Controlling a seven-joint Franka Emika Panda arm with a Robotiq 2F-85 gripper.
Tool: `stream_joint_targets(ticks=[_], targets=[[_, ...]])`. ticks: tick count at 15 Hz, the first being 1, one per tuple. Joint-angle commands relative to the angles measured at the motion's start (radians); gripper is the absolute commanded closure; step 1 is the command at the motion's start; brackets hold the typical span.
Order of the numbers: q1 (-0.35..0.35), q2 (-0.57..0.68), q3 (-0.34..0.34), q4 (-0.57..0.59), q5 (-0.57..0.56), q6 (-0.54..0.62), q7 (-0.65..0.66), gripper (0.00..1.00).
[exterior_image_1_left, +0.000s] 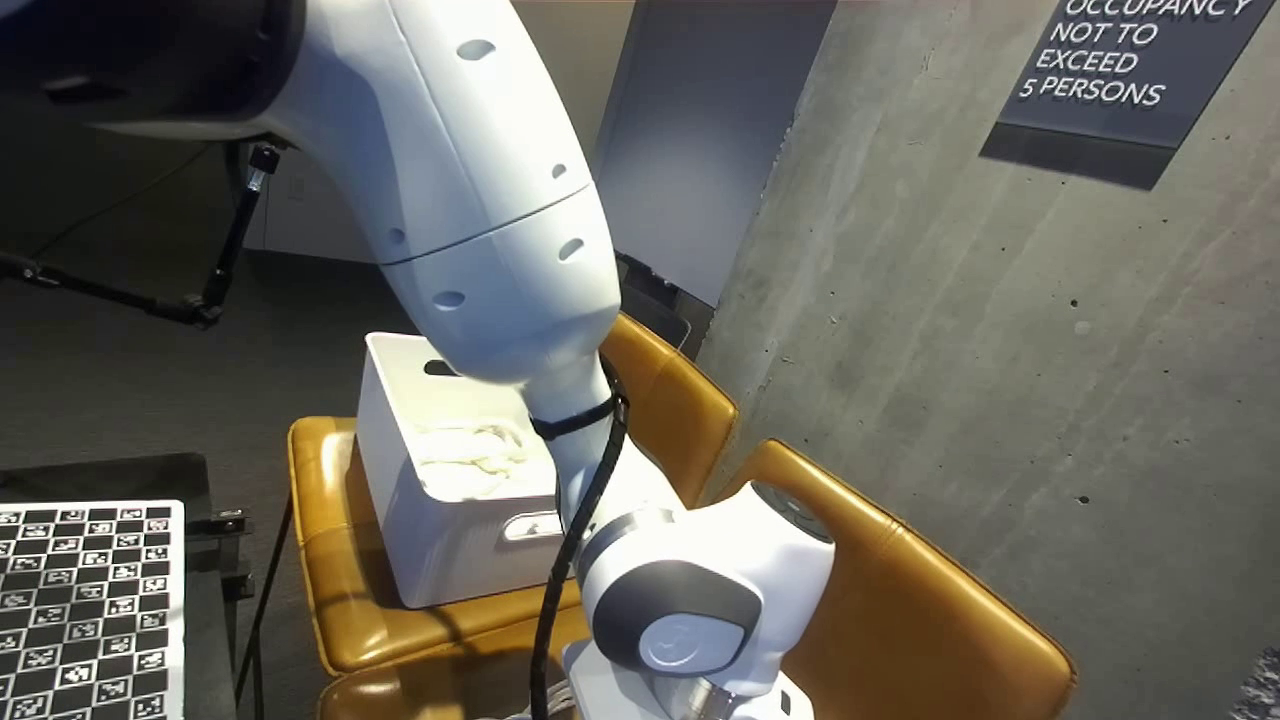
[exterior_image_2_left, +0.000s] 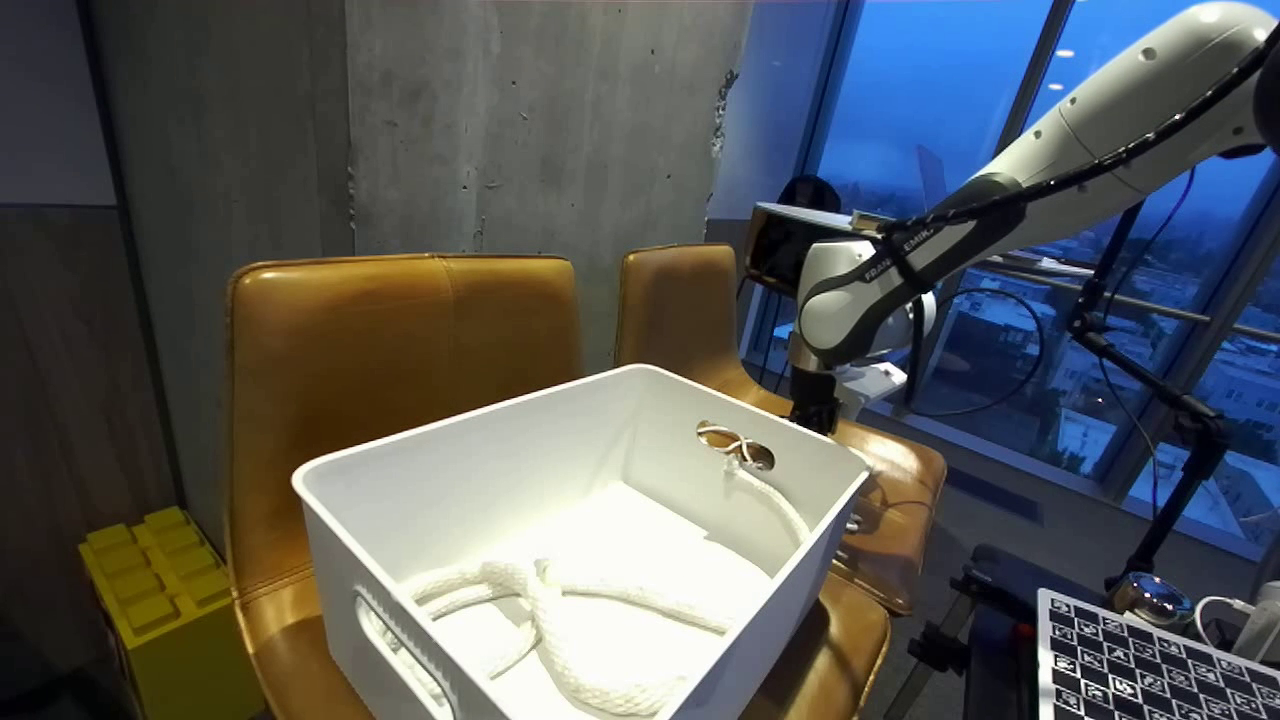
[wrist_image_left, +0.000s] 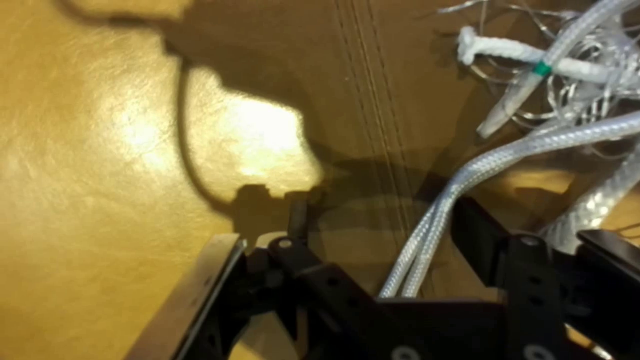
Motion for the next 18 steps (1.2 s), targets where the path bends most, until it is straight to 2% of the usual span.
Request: stream_joint_targets(ticks=[1,2,3,9,15,18], targets=[[-0.007,-0.032,0.006,-0.028,-0.005,0.01,-0.021,0.34],[-0.006,-0.033,0.007,-0.026,-0.004,0.009,-0.021,0.52],[-0.005,-0.035,0.008,-0.025,-0.003,0.008,-0.022,0.54],[0.003,-0.039,0.009,-0.021,-0.006,0.009,-0.02,0.99],[0.007,-0.035,0.006,-0.018,-0.009,0.008,-0.02,0.99],[0.015,-0.082,0.008,-0.046,-0.006,-0.001,-0.013,0.99]])
